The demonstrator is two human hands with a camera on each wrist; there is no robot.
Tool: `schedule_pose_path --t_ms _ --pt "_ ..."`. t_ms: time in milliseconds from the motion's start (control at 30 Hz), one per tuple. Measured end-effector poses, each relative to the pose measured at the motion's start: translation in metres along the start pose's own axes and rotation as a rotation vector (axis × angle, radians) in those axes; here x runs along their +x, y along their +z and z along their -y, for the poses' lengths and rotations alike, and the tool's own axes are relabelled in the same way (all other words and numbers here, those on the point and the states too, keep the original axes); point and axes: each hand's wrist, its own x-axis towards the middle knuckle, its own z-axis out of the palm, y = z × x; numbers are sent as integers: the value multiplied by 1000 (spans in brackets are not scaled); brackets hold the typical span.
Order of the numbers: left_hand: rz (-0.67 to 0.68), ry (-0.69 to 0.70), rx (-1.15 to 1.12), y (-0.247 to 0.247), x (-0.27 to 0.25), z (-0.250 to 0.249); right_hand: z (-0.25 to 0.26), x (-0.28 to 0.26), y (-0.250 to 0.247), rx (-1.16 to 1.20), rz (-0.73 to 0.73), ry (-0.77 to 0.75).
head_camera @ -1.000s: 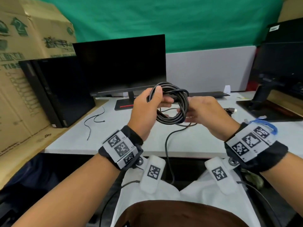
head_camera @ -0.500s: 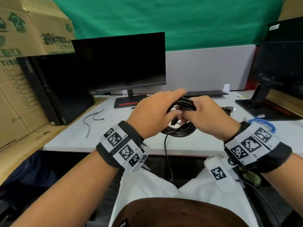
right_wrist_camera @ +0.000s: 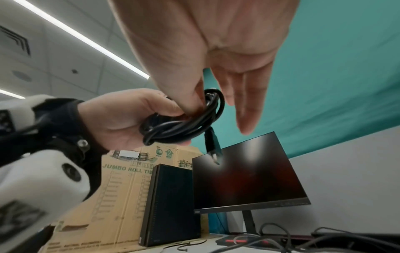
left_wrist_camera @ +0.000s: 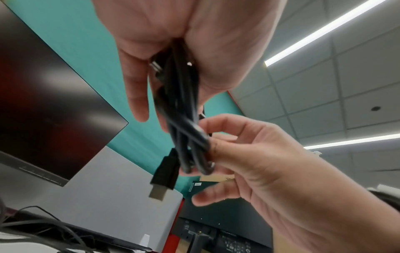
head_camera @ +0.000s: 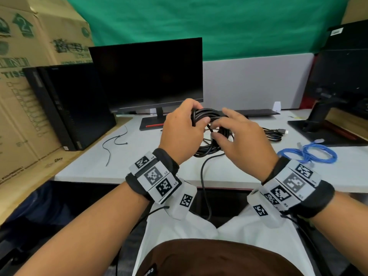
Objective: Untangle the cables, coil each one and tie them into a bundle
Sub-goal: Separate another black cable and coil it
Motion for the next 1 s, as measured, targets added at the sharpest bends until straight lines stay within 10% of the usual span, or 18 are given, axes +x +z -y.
schedule_pose_path --t_ms 167,467,667,833,1000 --pt "-53 58 -82 -1 -3 -9 8 3 0 44 150 8" --pt "117 338 -27 -21 -1 -16 3 13 -31 1317 683 458" --pt "220 332 -68 -43 12 -2 -1 18 -41 1236 887 417" --pt "153 128 -131 -26 8 -5 -5 22 -36 590 311 335" --pt "136 -161 -408 -4 4 -10 -8 15 -12 940 9 365"
